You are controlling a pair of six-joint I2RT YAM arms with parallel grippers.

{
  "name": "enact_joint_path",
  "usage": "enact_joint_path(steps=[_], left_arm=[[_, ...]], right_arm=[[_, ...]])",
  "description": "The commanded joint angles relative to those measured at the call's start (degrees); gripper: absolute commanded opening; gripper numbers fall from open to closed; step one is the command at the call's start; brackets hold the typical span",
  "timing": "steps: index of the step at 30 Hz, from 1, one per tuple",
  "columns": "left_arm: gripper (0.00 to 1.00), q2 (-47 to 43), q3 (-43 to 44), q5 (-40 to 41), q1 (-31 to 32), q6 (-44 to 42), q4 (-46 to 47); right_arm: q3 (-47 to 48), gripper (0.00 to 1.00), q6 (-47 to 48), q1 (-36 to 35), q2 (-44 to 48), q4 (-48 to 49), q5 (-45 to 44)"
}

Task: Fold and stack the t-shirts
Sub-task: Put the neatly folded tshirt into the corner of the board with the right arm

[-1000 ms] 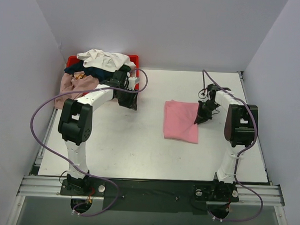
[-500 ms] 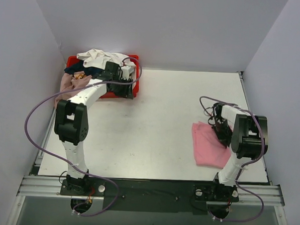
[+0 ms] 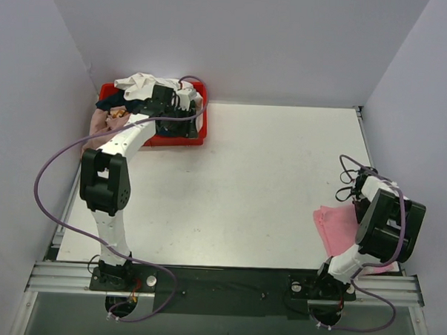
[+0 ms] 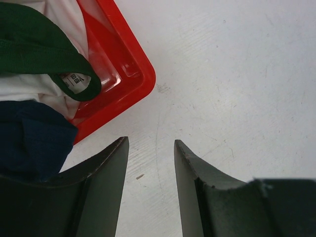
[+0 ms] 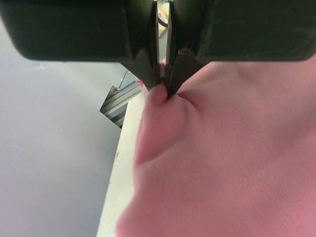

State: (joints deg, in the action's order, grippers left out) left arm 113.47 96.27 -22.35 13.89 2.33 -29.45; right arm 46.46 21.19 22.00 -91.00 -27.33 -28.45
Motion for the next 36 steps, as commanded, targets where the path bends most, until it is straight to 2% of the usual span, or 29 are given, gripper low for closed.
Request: enact_joint_path(steps=[1, 7, 10, 11, 12, 14, 18, 22, 24, 26, 27, 28, 29, 31, 36], left_arm=[[0.52, -1.06, 1.55, -1.12, -0.97, 0.05, 2.29], [0.52, -0.88, 1.38, -0.94, -1.15, 0.31, 2.29], [0.52, -0.88, 1.47, -1.12, -1.15, 0.40, 2.12], [0.52, -0.80, 1.55, -1.03, -1.15, 0.40, 2.12], [0.52, -0.71, 1.64, -0.94, -1.15, 0.22, 2.03], [0.52, -0.71, 1.64, -1.12, -1.15, 0.22, 2.03], [0.52, -0.62, 1.73, -1.21, -1.15, -0.30, 1.42], [0.52, -0.79, 1.64, -0.24, -1.06, -1.27, 0.63], [0.52, -0.88, 1.82, 0.29, -1.06, -1.54, 0.27], [0.52, -1.23, 1.73, 0.81, -1.06, -2.06, -0.17], [0.52, -1.41, 1.64, 1.16, -1.15, -2.06, -0.25], [0.52, -1.76, 1.38, 1.43, -1.06, -2.06, -0.25], [0.52, -1.85, 1.20, 1.52, -1.15, -2.06, -0.17], [0.52, -2.11, 0.77, 1.61, -1.06, -2.06, -0.17], [0.52, -2.90, 0.32, 1.17, -1.06, -2.06, -0.25]], right_arm=[[0.65, 0.00, -3.34, 4.17, -2.78, -1.49, -3.02], [1.35, 0.00, -6.51, 10.16, -2.78, -2.02, -4.42], [2.93, 0.02, -8.79, 13.06, -2.34, -2.20, -1.97], [3.20, 0.11, -9.23, 13.16, -2.60, -2.37, -2.22], [4.25, 0.37, -9.76, 12.98, -2.69, -2.55, -2.58], [7.05, 0.45, -11.96, 12.55, -2.95, -3.51, -5.56], [11.99, 0.46, -13.98, 11.76, -0.59, -4.75, -8.91], [13.22, 0.39, -17.14, 6.07, 3.98, -7.20, -2.95], [14.80, 0.38, -19.51, 1.50, 5.22, -10.89, 3.64], [16.55, 0.33, -25.48, -1.34, 5.75, -15.10, 9.27], [17.00, 0.21, -31.15, -1.34, 5.92, -16.86, 15.46], [16.39, 0.15, -34.08, -1.17, 6.71, -16.88, 21.44], [14.47, 0.06, -38.37, -0.91, 7.15, -16.35, 24.11], [11.31, 0.00, -42.96, -0.90, 7.24, -13.73, 29.57], [7.17, 0.00, -47.64, -1.08, 1.19, -8.10, 36.78]])
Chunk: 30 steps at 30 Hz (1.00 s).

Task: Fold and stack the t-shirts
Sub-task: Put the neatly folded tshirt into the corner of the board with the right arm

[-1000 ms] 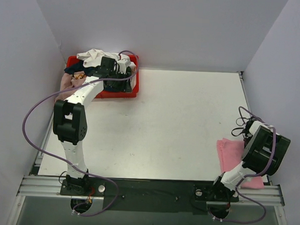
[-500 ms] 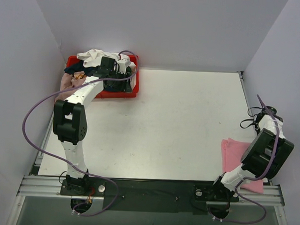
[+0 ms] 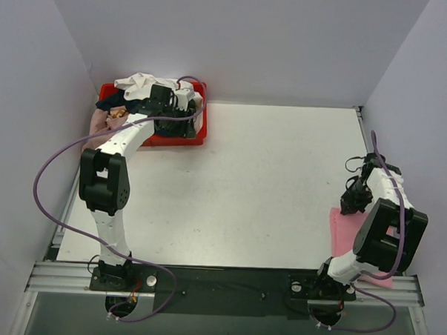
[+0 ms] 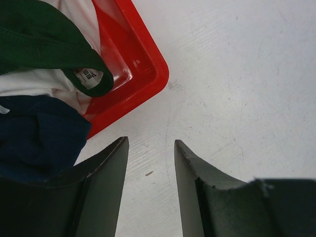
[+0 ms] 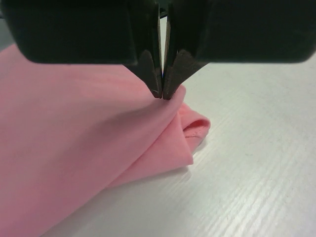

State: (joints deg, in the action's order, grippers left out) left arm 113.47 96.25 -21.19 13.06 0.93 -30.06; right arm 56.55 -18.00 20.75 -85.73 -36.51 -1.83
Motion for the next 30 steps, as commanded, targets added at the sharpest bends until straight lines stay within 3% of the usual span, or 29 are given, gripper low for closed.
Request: enact_joint_path(steps=[1, 8, 17, 20, 25, 26, 27, 30], left_arm=[[0.52, -2.90, 0.34, 0.01, -0.31, -2.23, 0.10], [0.52, -3.26, 0.08, 0.54, -0.49, -3.12, -0.70], [0.52, -3.08, 0.61, 0.54, -0.32, -4.36, -1.05], [0.52, -3.17, 0.70, 0.36, -0.23, -4.88, -1.14], [0.52, -3.08, 1.05, 0.36, -0.14, -5.15, -1.40], [0.52, -3.17, 1.05, 0.36, -0.14, -5.32, -1.31], [0.52, -3.34, 0.96, 0.80, -0.05, -5.41, -1.14], [0.52, -4.22, 0.17, 1.06, -0.05, -5.59, -0.96]], right_arm=[[-3.20, 0.00, -8.80, -0.01, -4.61, 2.83, 10.61], [-2.15, 0.00, -7.23, -3.43, -8.66, 7.16, 11.94], [-2.16, 0.00, -2.22, -5.98, -3.32, 5.49, 9.84], [-1.62, 0.34, -3.18, -7.22, 3.19, 3.82, 4.03], [-2.59, 0.53, -4.59, -7.13, 8.57, 4.08, -7.91], [-2.59, 0.72, -4.68, -7.13, 7.87, 3.99, -8.63], [-2.50, 0.83, -5.02, -7.13, 6.04, 3.30, -9.50], [-2.06, 0.82, -5.12, -7.22, 1.46, 2.76, -11.35]])
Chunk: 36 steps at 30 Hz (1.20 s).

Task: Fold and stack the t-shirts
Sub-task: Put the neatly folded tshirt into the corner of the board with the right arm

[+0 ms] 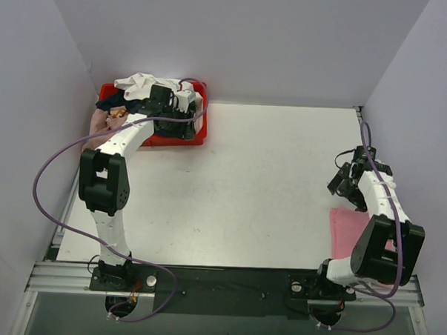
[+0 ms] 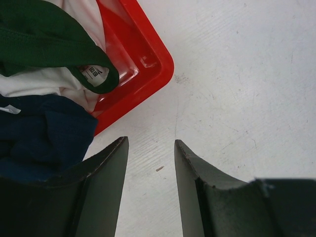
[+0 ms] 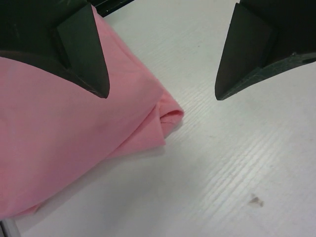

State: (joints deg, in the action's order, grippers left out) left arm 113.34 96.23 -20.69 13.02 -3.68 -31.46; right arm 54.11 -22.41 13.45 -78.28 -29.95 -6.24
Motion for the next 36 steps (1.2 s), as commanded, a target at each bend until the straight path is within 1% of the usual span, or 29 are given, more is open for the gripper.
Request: enact_joint_path(steps=[1, 2, 3, 4, 5, 6, 7, 8, 9, 10, 11, 14, 20, 22, 23, 24, 25, 27, 28, 30, 31, 32, 33, 35, 36], left_arm=[[0.52, -4.09, -0.07, 0.47, -0.18, -1.15, 0.35], [0.52, -4.35, -0.33, 0.39, -0.18, -1.15, 0.35], [0.52, -4.44, -0.68, 0.21, -0.18, -1.15, 0.52], [0.52, -4.53, -0.86, 0.12, -0.27, -1.06, 0.61], [0.52, -4.53, -1.12, -0.14, -0.45, -0.98, 0.96], [0.52, -4.53, -1.21, -0.23, -0.53, -0.71, 1.05], [0.52, -4.53, -1.39, -0.40, -0.62, -0.54, 1.23], [0.52, -4.62, -1.39, -0.49, -0.62, -0.36, 1.32], [0.52, -4.62, -1.39, -0.67, -0.62, -0.27, 1.49], [0.52, -4.71, -1.30, -0.84, -0.54, -0.19, 1.49], [0.52, -4.62, -1.13, -0.93, -0.71, -0.18, 1.49], [0.52, -4.01, -0.60, -0.93, -0.71, -0.18, 1.58], [0.52, -3.04, 0.28, -1.11, -0.62, -0.27, 1.49], [0.52, -3.04, 0.19, -0.94, -0.71, -0.62, 1.14], [0.52, -3.12, 0.02, -0.76, -0.62, -0.80, 1.14], [0.52, -3.21, -0.25, -0.58, -0.71, -1.06, 0.79], [0.52, -3.30, -0.34, -0.58, -0.62, -1.24, 0.79], [0.52, -3.82, -0.86, -1.46, -0.89, -1.59, 0.70], [0.52, -4.09, -1.39, -3.55, -1.15, -2.11, 0.70], [0.52, -5.58, -2.26, -6.63, -1.41, -3.25, 0.70], [0.53, -6.63, -2.53, -7.60, -1.59, -3.87, 0.61], [0.53, -7.51, -3.32, -8.40, -1.59, -5.70, 0.18], [0.54, -9.08, -3.93, -8.67, -1.50, -6.94, -0.17], [0.56, -11.98, -6.48, -8.23, -1.94, -11.85, -0.62], [0.57, -13.05, -9.45, -8.05, -2.81, -12.74, -0.09]], right_arm=[[0.65, 0.80, -0.53, 0.17, -8.09, -3.53, -7.81], [0.82, 0.77, -0.18, 0.17, -8.99, -3.01, -8.69], [1.43, 0.67, 1.22, 0.17, -11.26, -2.22, -8.88], [2.40, 0.62, 2.28, 0.17, -13.72, -2.21, -8.96], [2.93, 0.50, 2.72, 0.17, -14.78, -2.47, -9.14], [3.63, 0.43, 2.81, 0.17, -16.88, -2.65, -9.23], [3.81, 0.31, 2.81, 0.08, -17.60, -3.17, -9.14], [3.64, 0.27, 2.90, 0.08, -18.39, -3.18, -8.62], [3.38, 0.16, 2.99, -0.09, -18.49, -3.18, -8.09], [2.85, 0.11, 3.60, -0.62, -18.14, -3.01, -7.91], [2.76, 0.00, 3.95, -1.67, -17.96, -3.00, -8.08], [2.41, 0.00, 4.31, -4.04, -16.73, -3.00, -8.35], [3.28, 0.00, 3.08, -4.84, -17.08, -3.27, -7.47], [3.72, 0.18, 3.34, -5.36, -17.17, -3.44, -7.56], [3.90, 0.34, 3.78, -5.45, -16.99, -3.53, -6.86], [4.51, 0.46, 4.39, -5.80, -16.64, -3.53, -6.25], [5.30, 0.52, 5.27, -6.24, -16.21, -3.53, -5.28], [6.97, 0.88, 7.28, -7.73, -14.10, -2.83, -3.53], [7.76, 0.98, 7.73, -9.05, -12.35, -2.13, -3.25], [9.43, 1.00, 9.66, -11.59, -8.67, 0.93, -2.29], [9.79, 1.00, 11.15, -12.56, -7.08, 2.43, 0.24], [9.62, 1.00, 11.60, -13.10, -4.45, 6.36, 2.18], [9.09, 1.00, 12.47, -15.19, -2.95, 8.23, 5.33], [6.38, 1.00, 13.79, -18.10, 2.58, 15.77, 10.17], [4.62, 1.00, 14.50, -19.07, 3.91, 22.16, 11.15]])
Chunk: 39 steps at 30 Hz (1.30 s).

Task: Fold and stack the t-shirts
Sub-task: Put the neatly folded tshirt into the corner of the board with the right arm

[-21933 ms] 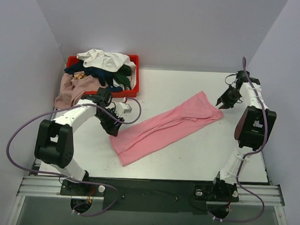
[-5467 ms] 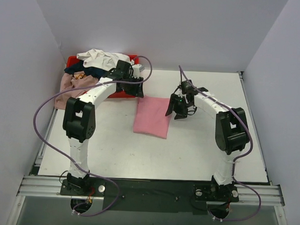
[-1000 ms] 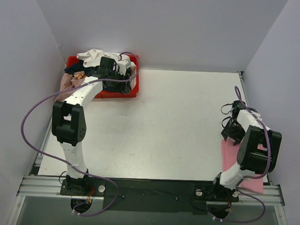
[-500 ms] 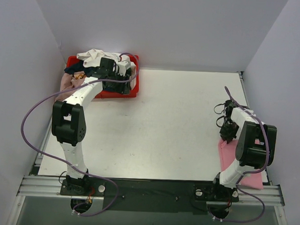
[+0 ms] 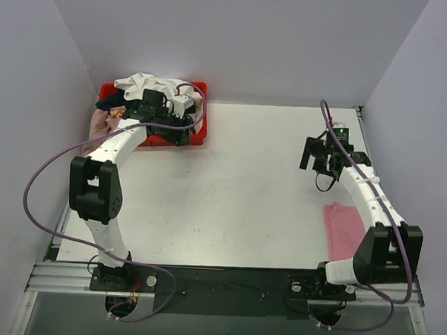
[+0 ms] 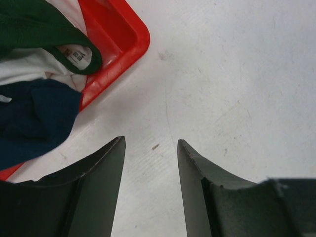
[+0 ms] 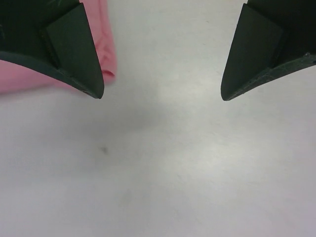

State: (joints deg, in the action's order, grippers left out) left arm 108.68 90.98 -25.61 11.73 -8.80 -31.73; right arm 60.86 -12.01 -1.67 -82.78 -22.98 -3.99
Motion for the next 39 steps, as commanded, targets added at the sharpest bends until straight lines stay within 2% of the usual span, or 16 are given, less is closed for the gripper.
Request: enact_joint_path(steps=[1, 2, 3, 5, 6, 7, 10, 12, 13, 15, 17, 20, 24, 26, 32, 39], left_arm=[[0.57, -10.92, -5.97, -3.31, -2.05, -8.16, 1.13], [0.59, -12.25, -10.34, -3.83, -3.71, -9.12, 3.66], [0.59, -15.23, -12.56, -4.45, -4.34, -10.35, 6.65], [0.69, -19.89, -19.59, -4.89, -6.01, -12.63, 9.73], [0.83, -21.65, -23.01, -5.33, -6.10, -12.91, 10.45], [0.87, -24.54, -26.17, -6.03, -5.84, -12.82, 10.89], [0.89, -30.01, -33.48, -1.58, -4.09, -2.40, 17.11], [0.90, -34.75, -39.72, 9.83, -1.98, 5.44, 22.66], [0.90, -35.55, -44.09, 18.66, -1.27, 10.07, 25.98], [0.91, -37.84, -49.63, 23.65, -2.05, 10.38, 28.89], [0.92, -39.33, -53.86, 25.15, -3.02, 9.07, 30.83], [0.93, -41.44, -60.99, 33.06, -3.37, 6.16, 41.54], [0.93, -43.82, -71.28, 33.78, -4.78, 4.93, 59.90], [0.93, -44.61, -75.23, 33.95, -5.05, 6.50, 63.17], [0.93, -44.61, -74.64, 34.48, -5.13, 8.45, 59.24], [0.93, -43.82, -74.37, 31.93, -5.05, 10.20, 59.67]], right_arm=[[-7.20, 1.00, 5.32, -5.61, 11.91, 18.82, 10.04], [-10.03, 1.00, 5.77, -6.14, 13.51, 28.51, 10.92], [-16.76, 1.00, 5.68, -6.59, 16.40, 32.96, 11.89], [-25.30, 1.00, 4.90, -6.59, 18.87, 49.36, 14.00], [-29.35, 1.00, 5.07, -6.68, 19.23, 51.61, 15.31], [-30.61, 1.00, 5.15, -6.94, 19.41, 54.51, 15.50], [-35.44, 1.00, 4.10, -7.29, 18.71, 56.46, 14.98], [-38.43, 1.00, 2.79, -7.47, 18.27, 60.31, 13.84], [-38.01, 1.00, 3.13, -7.47, 18.71, 58.68, 12.88], [-38.19, 1.00, 4.10, -7.38, 18.54, 59.63, 11.90], [-37.22, 1.00, 5.24, -7.47, 17.31, 58.94, 12.68], [-35.47, 1.00, 6.56, -7.56, 15.55, 57.79, 13.75], [-36.25, 1.00, 8.75, -7.47, 16.16, 59.19, 10.50], [-36.51, 1.00, 9.72, -7.47, 16.60, 58.41, 9.79], [-38.10, 1.00, 10.87, -7.47, 17.48, 57.52, 6.98], [-42.32, 1.00, 9.81, -5.36, 14.76, 62.45, 8.64]])
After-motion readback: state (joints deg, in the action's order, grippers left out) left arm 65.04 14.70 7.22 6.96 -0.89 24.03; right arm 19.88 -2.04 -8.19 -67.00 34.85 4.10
